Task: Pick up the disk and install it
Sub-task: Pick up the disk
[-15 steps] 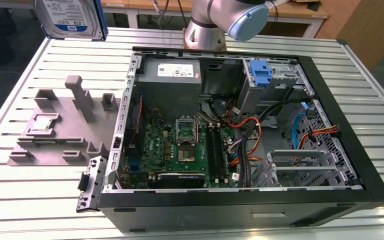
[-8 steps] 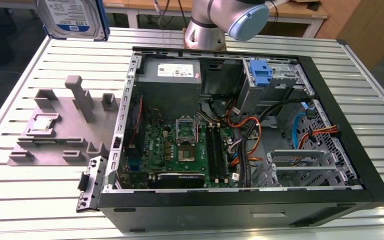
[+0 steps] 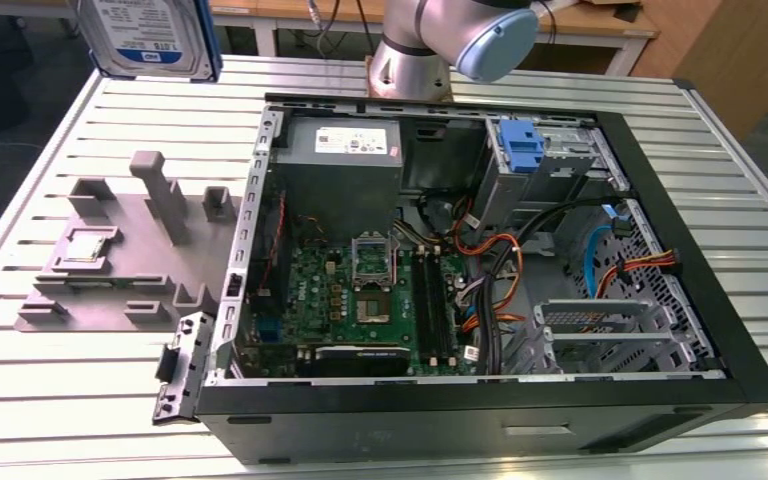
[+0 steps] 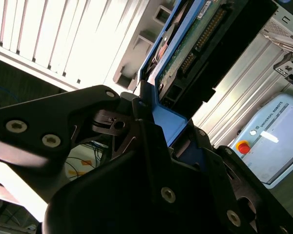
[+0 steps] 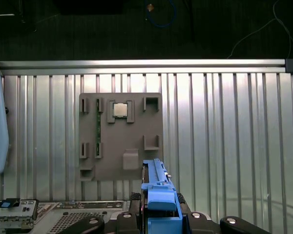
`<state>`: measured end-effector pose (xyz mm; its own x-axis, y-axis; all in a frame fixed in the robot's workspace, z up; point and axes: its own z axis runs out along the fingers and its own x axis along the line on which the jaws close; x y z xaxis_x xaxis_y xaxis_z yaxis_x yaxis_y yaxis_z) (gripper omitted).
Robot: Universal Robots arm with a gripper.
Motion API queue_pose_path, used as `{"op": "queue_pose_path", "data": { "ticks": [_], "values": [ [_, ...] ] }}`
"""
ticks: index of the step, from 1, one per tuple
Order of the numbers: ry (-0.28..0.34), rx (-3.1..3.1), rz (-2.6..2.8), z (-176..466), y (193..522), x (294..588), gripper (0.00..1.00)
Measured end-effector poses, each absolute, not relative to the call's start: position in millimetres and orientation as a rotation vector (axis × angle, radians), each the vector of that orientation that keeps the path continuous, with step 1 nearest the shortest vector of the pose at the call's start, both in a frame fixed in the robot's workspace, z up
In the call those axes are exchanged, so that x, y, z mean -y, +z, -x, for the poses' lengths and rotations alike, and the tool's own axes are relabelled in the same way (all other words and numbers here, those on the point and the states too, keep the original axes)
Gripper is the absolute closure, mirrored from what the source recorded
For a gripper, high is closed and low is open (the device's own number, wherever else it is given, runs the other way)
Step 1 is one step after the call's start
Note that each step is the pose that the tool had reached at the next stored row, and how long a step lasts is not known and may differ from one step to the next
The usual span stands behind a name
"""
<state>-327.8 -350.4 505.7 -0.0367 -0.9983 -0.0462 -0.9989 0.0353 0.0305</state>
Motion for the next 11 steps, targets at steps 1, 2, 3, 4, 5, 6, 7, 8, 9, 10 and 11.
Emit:
{"op": "queue_pose_path", "data": {
  "ticks": [1, 2, 3, 4, 5, 6, 7, 8, 9, 10, 11],
  "values": [
    [0.085, -2.252, 2.172, 327.7, 505.7, 350.4, 0.63],
    [0.085, -2.252, 2.172, 327.5, 505.7, 350.4, 0.63],
    [0.085, -2.252, 2.172, 327.0, 505.7, 350.4, 0.63],
    [0.085, -2.251, 2.172, 326.5, 505.7, 350.4, 0.63],
    [0.085, -2.252, 2.172, 325.7, 505.7, 350.4, 0.63],
    [0.085, -2.252, 2.172, 324.8, 505.7, 350.4, 0.63],
    [0.085, -2.252, 2.172, 323.8, 505.7, 350.4, 0.63],
    [0.085, -2.252, 2.172, 322.7, 505.7, 350.4, 0.63],
    [0.085, -2.252, 2.172, 321.4, 505.7, 350.4, 0.63],
    [0.085, -2.252, 2.172, 320.2, 505.7, 350.4, 0.63],
    [0.085, -2.252, 2.172, 319.2, 505.7, 350.4, 0.63]
  ]
}}
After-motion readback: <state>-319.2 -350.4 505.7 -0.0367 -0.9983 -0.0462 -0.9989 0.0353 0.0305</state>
